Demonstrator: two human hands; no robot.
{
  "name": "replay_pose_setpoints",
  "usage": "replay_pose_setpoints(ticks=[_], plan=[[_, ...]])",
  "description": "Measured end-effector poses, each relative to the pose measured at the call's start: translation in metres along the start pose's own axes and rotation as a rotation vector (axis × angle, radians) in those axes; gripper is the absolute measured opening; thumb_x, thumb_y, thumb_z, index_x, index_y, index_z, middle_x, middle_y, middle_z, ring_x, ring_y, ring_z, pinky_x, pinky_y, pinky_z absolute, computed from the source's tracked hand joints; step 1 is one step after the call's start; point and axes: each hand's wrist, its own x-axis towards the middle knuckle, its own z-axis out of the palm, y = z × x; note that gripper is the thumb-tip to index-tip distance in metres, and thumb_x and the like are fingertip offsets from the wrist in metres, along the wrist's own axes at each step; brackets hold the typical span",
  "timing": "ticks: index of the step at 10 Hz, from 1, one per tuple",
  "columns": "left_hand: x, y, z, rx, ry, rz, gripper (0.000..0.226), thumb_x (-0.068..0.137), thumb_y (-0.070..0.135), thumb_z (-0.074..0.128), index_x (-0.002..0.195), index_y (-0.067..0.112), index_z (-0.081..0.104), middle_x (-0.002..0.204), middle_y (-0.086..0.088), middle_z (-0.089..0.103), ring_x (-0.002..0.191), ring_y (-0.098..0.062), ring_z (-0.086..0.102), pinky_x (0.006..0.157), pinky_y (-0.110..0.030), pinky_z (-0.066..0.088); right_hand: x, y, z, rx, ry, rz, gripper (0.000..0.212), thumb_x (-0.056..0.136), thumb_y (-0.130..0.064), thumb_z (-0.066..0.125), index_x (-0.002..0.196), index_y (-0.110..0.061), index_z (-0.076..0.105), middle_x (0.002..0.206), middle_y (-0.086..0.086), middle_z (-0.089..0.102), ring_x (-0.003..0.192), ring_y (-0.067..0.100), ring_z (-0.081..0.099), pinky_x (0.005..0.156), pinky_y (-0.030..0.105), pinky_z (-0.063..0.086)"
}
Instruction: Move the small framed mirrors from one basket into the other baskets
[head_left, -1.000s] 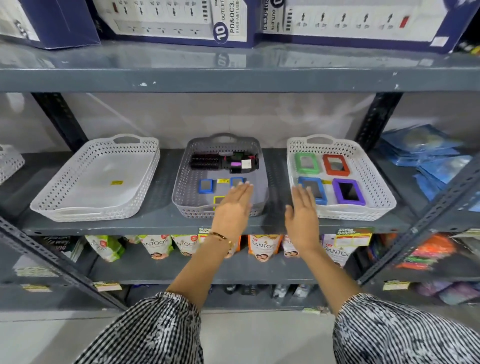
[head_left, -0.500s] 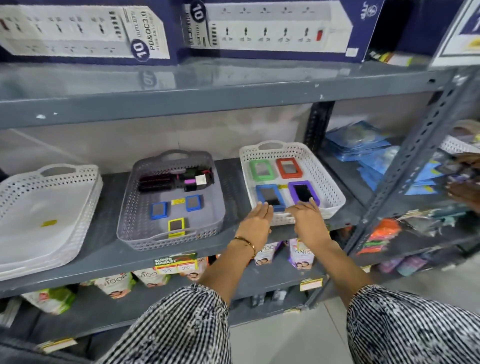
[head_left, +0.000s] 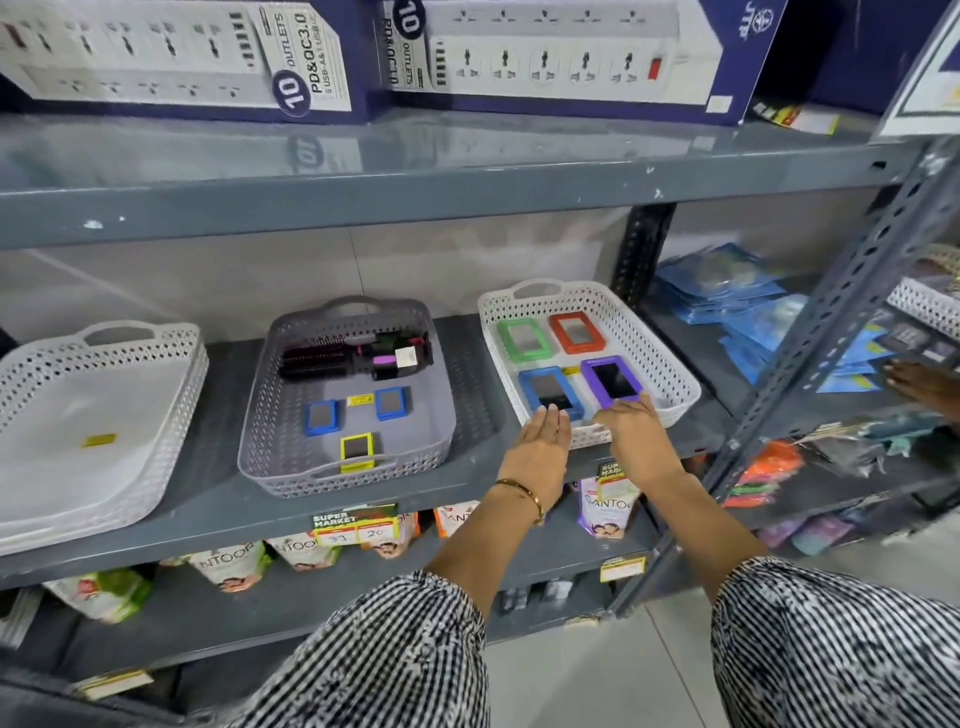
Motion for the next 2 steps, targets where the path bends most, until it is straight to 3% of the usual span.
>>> replay_pose_setpoints(ticks=[2], plan=[[-0.0038, 0.0031, -0.0117, -0.057, -0.052, 0.011, 0.067, 0.096, 0.010, 0.042, 0.146, 0.002, -0.002, 0.157, -0.017, -0.004, 0.145, -0.028, -0.006, 0.120, -0.034, 0.000, 0.0036, 0.0000, 0.0030, 0.015, 0.011, 0.041, 0.053, 0.073, 0.013, 0.053, 0.116, -0.014, 0.065, 0.116, 0.009, 0.068, 0.119, 0.025, 0.054, 0.121, 0.038, 0.013]])
